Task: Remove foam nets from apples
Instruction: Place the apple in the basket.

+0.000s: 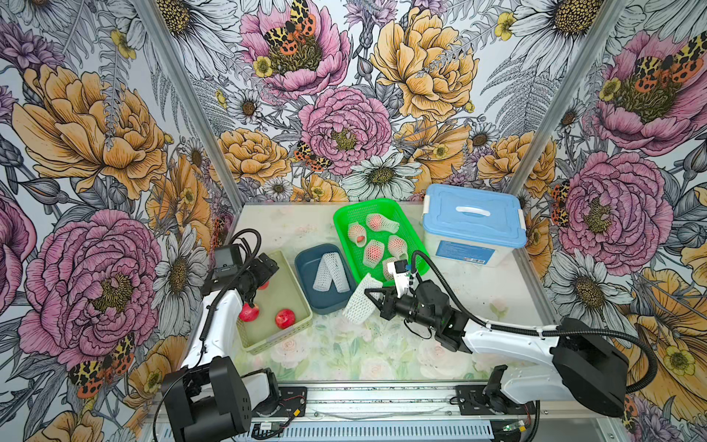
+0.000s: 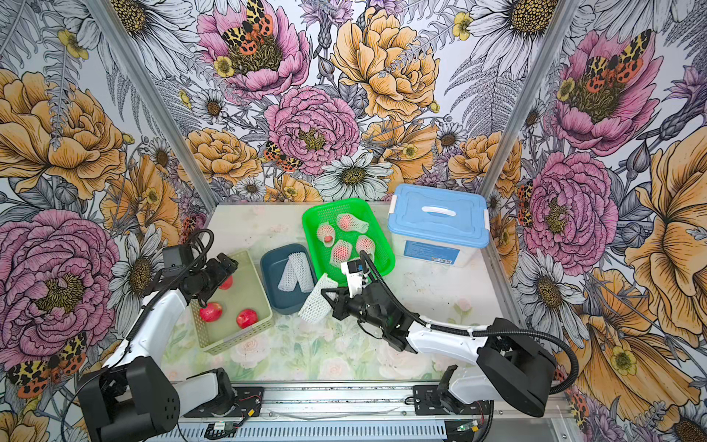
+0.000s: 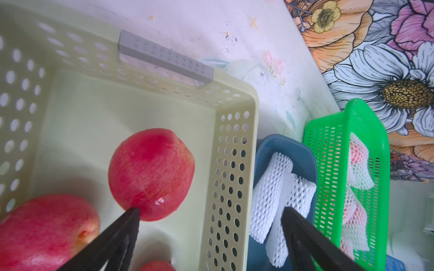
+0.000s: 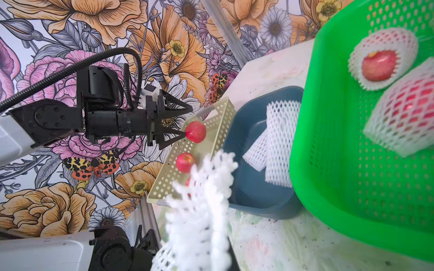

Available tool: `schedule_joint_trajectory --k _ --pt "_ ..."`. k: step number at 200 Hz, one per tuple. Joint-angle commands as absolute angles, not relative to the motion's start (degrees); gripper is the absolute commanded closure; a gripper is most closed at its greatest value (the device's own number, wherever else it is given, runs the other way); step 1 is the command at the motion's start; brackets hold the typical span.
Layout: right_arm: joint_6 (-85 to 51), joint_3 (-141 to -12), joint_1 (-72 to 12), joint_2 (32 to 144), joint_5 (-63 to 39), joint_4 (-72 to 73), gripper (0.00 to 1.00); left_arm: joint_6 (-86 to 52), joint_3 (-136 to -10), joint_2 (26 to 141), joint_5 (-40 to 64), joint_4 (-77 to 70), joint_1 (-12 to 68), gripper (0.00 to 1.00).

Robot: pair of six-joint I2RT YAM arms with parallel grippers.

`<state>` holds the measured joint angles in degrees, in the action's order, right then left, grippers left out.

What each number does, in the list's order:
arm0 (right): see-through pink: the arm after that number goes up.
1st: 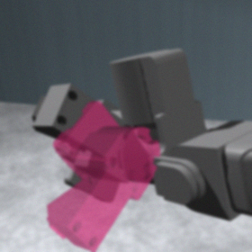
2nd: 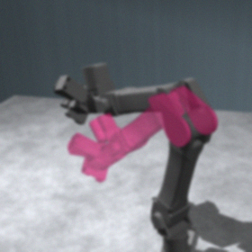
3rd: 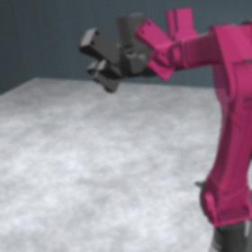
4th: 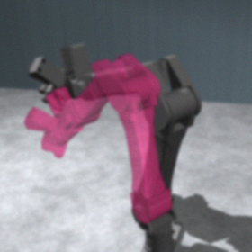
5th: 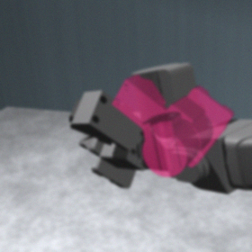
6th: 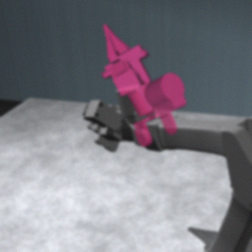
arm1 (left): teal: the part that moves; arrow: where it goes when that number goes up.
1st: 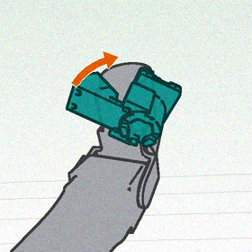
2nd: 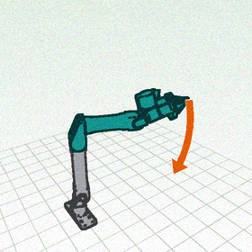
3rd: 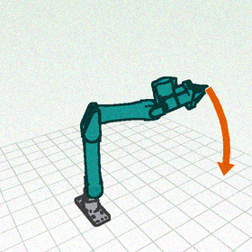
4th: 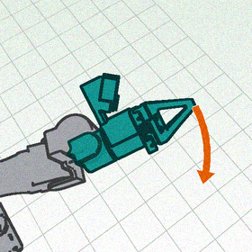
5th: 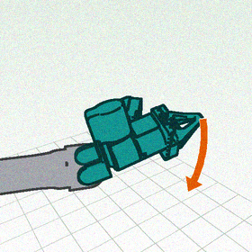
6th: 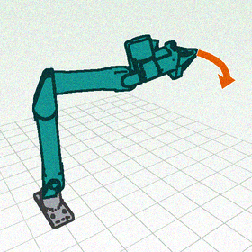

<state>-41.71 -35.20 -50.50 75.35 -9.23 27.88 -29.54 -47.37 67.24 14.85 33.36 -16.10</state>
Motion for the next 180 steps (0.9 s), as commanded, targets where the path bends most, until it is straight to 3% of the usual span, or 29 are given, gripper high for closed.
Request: schedule_joint_trajectory --k 1,86,180 --pt "-35.9 -42.8 -47.7 76.8 -13.0 11.0 1.00 -26.7 -48.3 66.5 20.0 35.8 -16.9 0.03" --pt "-33.5 -67.5 -45.7 99.9 -20.4 6.8 1.00 -30.9 -42.7 68.8 17.0 33.1 -14.0 0.01" --pt "-29.6 -78.6 -45.7 107.8 -20.6 0.5 1.00 -33.6 -40.2 68.9 13.0 33.3 -12.9 0.01"
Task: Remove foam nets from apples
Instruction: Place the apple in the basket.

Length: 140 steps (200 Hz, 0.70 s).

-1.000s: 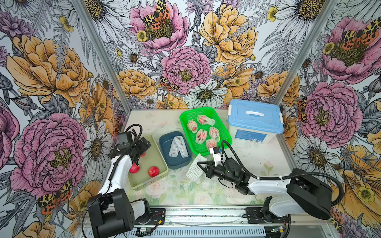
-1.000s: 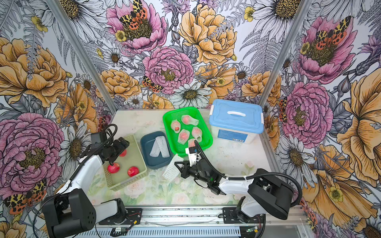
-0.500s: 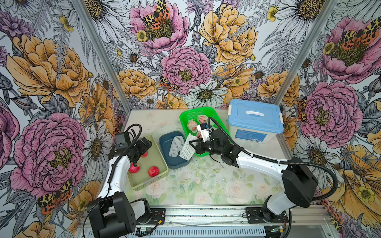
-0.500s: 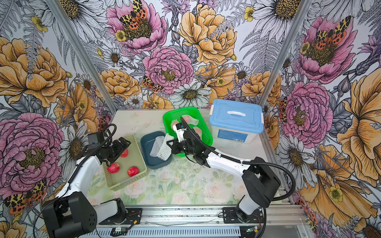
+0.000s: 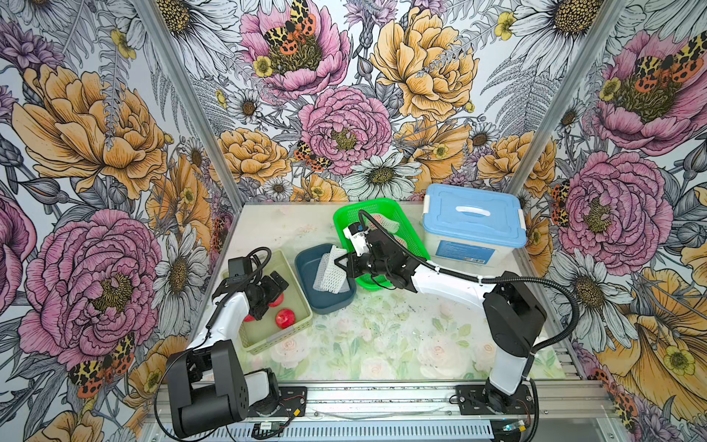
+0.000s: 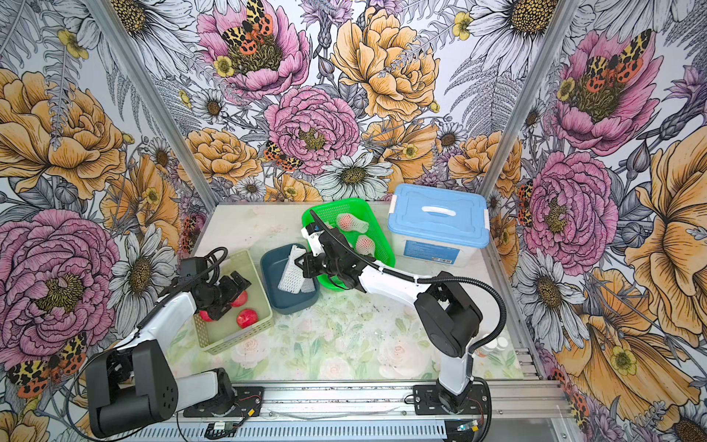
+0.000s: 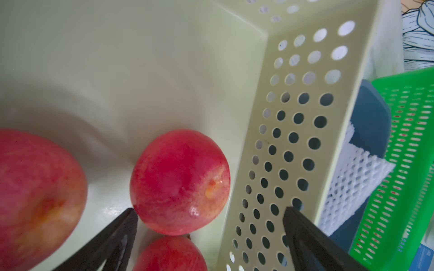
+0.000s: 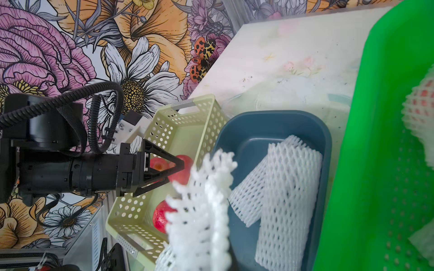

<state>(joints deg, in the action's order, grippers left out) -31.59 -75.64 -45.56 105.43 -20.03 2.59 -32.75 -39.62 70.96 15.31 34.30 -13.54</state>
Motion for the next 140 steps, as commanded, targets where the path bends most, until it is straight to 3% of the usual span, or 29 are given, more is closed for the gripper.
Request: schedule_joint_trajectory --k 1,76,111,140 --pt "-29.6 -78.7 -45.7 107.9 -20.6 0.4 1.00 -33.6 -40.3 69.0 13.0 33.4 -12.9 0.01" --pt "-29.3 -85.5 -45.7 114.7 -22.0 -1.2 1.00 -31.5 -42.9 66.9 17.6 32.4 -12.1 0.02" --pt "-29.5 -86.5 -45.7 115.9 -22.4 -1.2 1.00 -30.9 -43.0 62.5 17.7 32.3 -12.2 0.14" --pt "-29.4 -86.5 -45.7 116.0 -22.2 -1.2 1.00 -31.1 -42.5 59.5 18.6 30.9 -12.3 0.16"
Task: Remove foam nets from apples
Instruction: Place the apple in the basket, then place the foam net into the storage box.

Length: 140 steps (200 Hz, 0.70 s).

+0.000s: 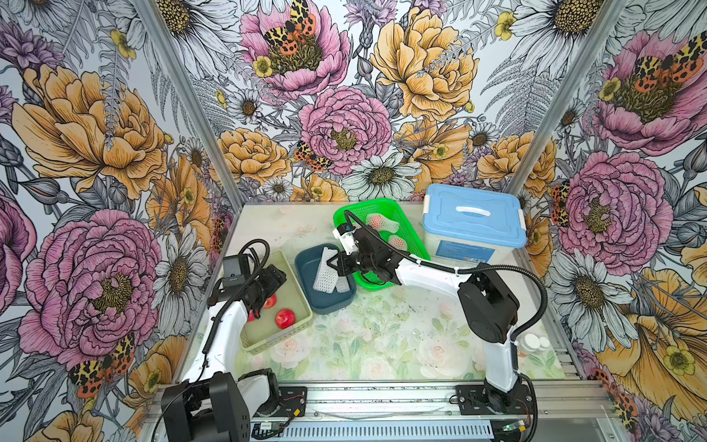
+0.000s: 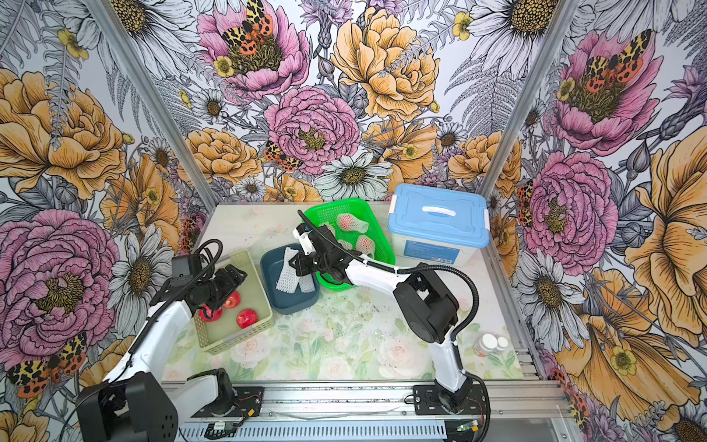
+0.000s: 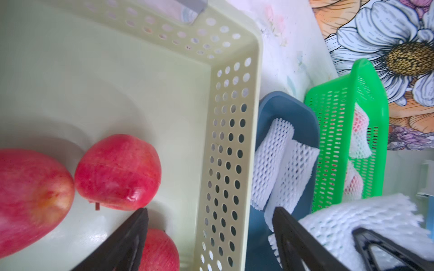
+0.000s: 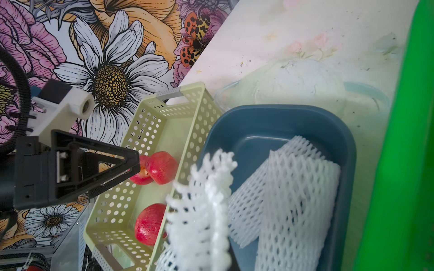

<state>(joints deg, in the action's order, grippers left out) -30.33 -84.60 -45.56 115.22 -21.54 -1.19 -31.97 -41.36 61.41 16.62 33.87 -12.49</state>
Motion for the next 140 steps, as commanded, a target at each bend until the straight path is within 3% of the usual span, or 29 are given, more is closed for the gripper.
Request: schedule_joint_trajectory --k 1,91,140 --pt "-29.3 -86.4 -45.7 116.0 -22.2 -1.2 1.00 -31.1 -42.5 59.6 18.8 30.9 -12.4 0.16" --pt "-29.0 -90.6 -45.7 120.3 -23.6 -3.7 1.00 -30.9 -45.0 58.5 23.5 30.7 -12.3 0.09" --pt "-27.4 -91.8 -46.8 121.0 -22.2 -7.0 0.59 -31.0 -45.2 58.8 24.5 30.7 -12.2 0.05"
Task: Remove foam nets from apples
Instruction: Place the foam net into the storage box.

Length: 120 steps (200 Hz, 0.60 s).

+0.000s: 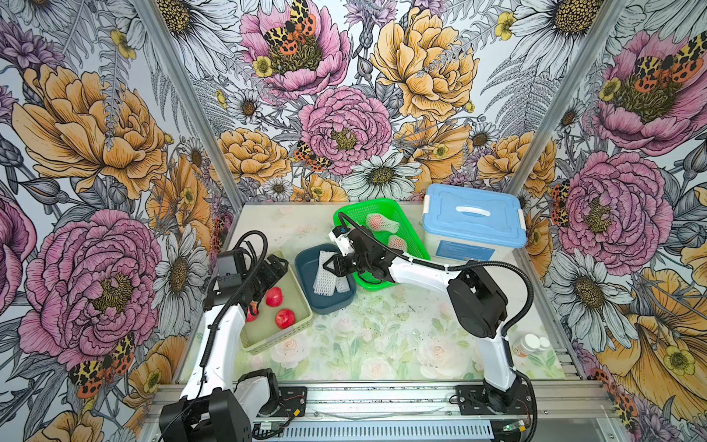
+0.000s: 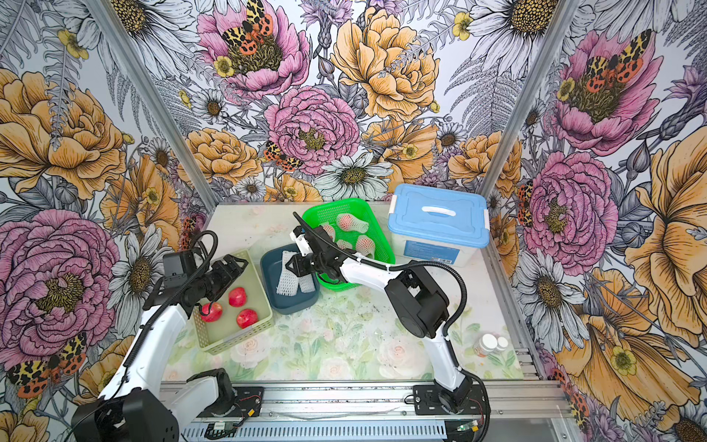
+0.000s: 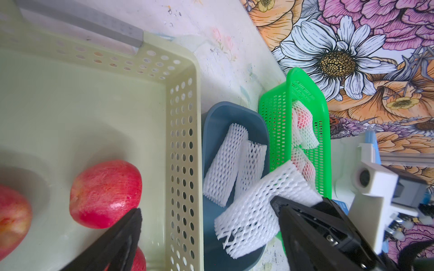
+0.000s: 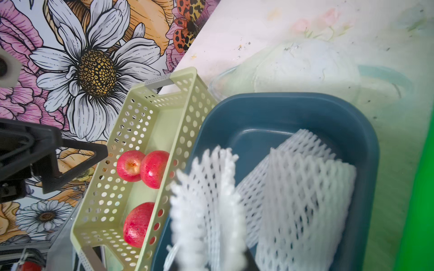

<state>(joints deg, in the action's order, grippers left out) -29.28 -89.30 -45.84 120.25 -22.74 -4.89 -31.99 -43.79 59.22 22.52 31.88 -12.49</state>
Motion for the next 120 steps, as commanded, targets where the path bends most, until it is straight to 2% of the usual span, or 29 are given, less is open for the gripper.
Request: schedule_joint_trajectory --k 1,66,81,99,111,116,120 --pt "-27.4 -91.9 -46.9 121.0 -22.2 -7.1 0.58 -31.0 -45.2 58.9 24.5 30.7 -12.3 0.05" --pt "-25.8 -92.4 -47.7 119.4 -19.7 -8.8 0.30 -29.8 -47.1 60.6 28.0 29.9 -9.5 0.05" --pt "-25.7 -92.8 -47.6 119.1 -19.7 -8.9 0.25 -29.5 -47.4 60.8 27.8 29.7 -7.9 0.06" --pt "-25.5 -93.1 -47.5 118.4 -19.4 -9.0 0.23 -29.5 -47.3 60.5 27.9 29.3 -7.0 0.07" --pt "-25.4 -93.2 -47.5 117.7 -19.1 -9.1 0.18 -29.6 -47.1 60.3 27.9 29.1 -6.9 0.07" --pt "-25.2 -93.2 -47.5 117.4 -19.1 -9.1 0.12 -29.5 -47.1 60.2 27.9 29.1 -6.9 0.07" --pt "-25.1 -93.3 -47.5 117.2 -19.1 -9.1 0.11 -29.5 -47.1 60.1 28.0 29.1 -6.9 0.07"
